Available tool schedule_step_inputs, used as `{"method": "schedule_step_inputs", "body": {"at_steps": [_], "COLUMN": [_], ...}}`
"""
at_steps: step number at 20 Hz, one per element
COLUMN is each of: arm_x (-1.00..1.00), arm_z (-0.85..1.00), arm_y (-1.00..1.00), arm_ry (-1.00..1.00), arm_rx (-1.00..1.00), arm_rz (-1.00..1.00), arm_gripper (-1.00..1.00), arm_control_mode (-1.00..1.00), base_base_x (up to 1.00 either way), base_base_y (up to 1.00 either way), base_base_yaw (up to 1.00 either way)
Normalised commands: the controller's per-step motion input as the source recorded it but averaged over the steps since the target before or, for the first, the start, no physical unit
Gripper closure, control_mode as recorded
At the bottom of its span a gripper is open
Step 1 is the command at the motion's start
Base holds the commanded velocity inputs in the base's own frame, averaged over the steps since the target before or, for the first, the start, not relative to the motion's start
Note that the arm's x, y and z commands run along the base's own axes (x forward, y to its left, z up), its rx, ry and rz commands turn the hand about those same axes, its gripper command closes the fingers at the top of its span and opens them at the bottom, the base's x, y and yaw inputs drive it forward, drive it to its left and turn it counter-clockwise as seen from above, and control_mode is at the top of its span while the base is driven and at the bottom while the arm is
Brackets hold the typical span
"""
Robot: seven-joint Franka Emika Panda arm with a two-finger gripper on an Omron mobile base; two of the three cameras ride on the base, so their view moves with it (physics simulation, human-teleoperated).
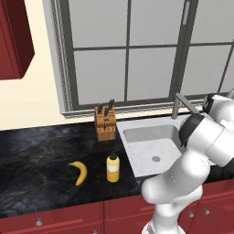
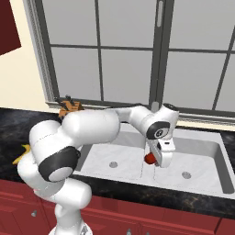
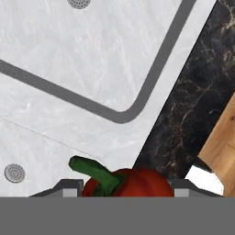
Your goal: Pick up all produce items and place them in the sink. Turn on the sink faucet to wash them. Then turn the sink off and put them in the tray.
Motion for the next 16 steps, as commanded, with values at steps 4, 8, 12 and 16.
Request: {"method": "schedule_step_inputs", "body": {"at_steps": [4, 8, 12, 16], "arm_x": [0.13, 0.30, 0.29, 0.13], "arm_z": [-0.13, -0.18, -0.22, -0.31], "arm_y": [-0.58, -0.43, -0.34, -0.29], "arm_ry": [0.03, 0.02, 0.00, 0.00], "arm_rx": [0.02, 0.00, 0.00, 0.00], "arm_rz": [-0.09, -0.02, 0.00, 0.00], "arm_gripper": [1.00, 1.00, 1.00, 1.00], "arm_control_mode": [-1.00, -1.00, -1.00, -1.00], "base_base_x": [0.00, 0.00, 0.00, 0.00], "base_base_y": [0.00, 0.00, 0.00, 0.00], "base_base_yaw": [0.00, 0.00, 0.00, 0.00]}}
